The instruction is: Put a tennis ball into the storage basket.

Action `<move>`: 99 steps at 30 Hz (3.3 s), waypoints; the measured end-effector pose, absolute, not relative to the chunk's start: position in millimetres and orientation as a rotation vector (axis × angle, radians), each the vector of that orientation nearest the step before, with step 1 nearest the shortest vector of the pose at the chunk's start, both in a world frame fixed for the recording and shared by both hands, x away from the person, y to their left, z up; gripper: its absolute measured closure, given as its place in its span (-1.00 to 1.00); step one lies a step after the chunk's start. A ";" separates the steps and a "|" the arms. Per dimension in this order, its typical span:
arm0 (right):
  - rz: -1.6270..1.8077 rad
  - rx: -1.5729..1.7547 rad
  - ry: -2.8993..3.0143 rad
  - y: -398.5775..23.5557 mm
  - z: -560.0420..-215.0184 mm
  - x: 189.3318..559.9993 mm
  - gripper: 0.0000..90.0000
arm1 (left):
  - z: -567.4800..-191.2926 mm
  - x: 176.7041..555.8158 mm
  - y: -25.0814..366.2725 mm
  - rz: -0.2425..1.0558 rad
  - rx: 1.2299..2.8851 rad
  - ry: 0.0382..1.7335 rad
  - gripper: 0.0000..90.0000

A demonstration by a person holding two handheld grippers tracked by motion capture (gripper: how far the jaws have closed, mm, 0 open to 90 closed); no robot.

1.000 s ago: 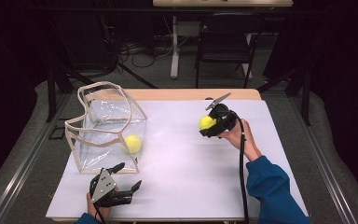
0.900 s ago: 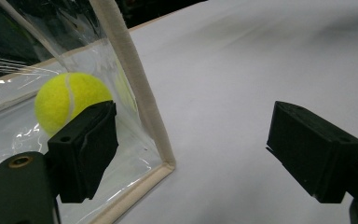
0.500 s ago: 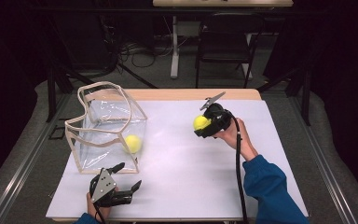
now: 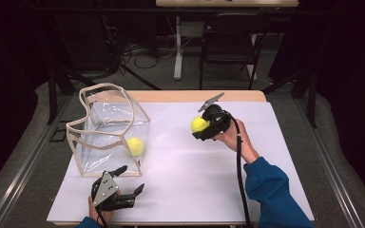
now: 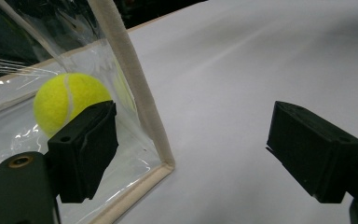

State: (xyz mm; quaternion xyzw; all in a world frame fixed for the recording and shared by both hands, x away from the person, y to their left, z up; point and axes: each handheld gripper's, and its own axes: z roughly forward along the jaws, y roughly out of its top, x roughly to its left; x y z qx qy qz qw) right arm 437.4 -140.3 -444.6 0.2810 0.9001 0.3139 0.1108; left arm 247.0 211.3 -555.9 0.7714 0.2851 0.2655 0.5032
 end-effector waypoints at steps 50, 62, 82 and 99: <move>1.011 0.697 2.669 -104.1 -425.4 430.3 -0.42 | -555.9 247.3 211.7 0.643 1.867 0.687 -0.64; 1.054 0.677 2.655 -97.7 -418.8 429.7 -0.42 | -555.9 247.1 211.5 0.641 1.862 0.688 -0.64; 1.123 0.643 2.642 -85.5 -405.4 430.0 -0.42 | -555.7 246.6 212.0 0.642 1.855 0.690 -0.64; 1.162 0.627 2.632 -79.0 -396.7 431.8 -0.42 | -555.7 246.9 211.8 0.641 1.858 0.687 -0.64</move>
